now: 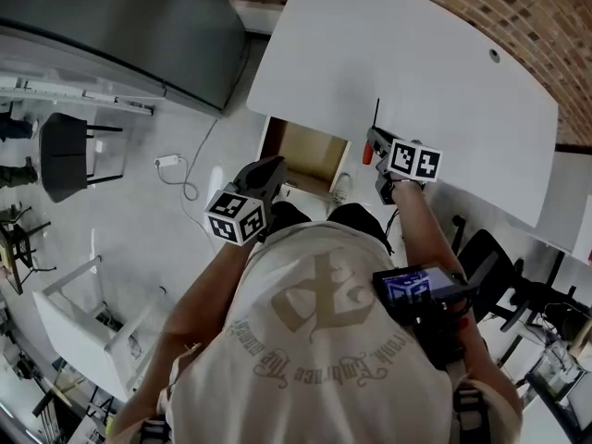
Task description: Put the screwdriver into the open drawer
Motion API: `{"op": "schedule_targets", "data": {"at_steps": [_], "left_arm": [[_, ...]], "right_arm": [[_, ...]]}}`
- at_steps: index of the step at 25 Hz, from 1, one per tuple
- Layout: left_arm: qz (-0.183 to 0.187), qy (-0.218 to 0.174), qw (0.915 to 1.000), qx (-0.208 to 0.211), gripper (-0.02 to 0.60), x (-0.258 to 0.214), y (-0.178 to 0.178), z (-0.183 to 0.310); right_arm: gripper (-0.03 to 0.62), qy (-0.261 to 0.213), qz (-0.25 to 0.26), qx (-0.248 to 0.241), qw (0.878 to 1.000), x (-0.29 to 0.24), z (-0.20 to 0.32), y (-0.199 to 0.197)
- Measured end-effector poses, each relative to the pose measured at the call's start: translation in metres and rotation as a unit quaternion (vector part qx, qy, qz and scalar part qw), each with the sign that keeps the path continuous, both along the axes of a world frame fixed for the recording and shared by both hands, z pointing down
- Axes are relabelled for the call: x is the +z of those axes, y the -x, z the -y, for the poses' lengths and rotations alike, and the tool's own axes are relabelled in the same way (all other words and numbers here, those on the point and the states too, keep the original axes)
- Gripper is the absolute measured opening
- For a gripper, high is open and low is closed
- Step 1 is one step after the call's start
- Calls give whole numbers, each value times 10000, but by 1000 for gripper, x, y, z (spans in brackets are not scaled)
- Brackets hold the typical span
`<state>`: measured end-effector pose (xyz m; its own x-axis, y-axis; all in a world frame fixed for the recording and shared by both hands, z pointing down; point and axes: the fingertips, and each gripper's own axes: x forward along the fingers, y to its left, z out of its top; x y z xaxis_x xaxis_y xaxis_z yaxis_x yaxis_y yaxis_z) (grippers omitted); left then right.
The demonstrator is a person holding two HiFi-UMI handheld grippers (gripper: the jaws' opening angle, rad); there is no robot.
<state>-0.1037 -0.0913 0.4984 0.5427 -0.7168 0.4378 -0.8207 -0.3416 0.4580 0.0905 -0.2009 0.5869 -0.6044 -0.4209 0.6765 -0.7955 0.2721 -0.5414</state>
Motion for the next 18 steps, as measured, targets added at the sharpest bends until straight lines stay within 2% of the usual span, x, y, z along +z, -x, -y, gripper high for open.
{"op": "schedule_targets", "data": {"at_steps": [9, 18], "left_arm": [[-46, 31, 9987, 503, 20, 6, 48, -9], [-114, 106, 9981, 602, 20, 14, 91, -43]], "right_arm": [[67, 23, 169, -15, 9999, 3, -42, 62], [67, 294, -92, -296, 9991, 39, -103, 110]]}}
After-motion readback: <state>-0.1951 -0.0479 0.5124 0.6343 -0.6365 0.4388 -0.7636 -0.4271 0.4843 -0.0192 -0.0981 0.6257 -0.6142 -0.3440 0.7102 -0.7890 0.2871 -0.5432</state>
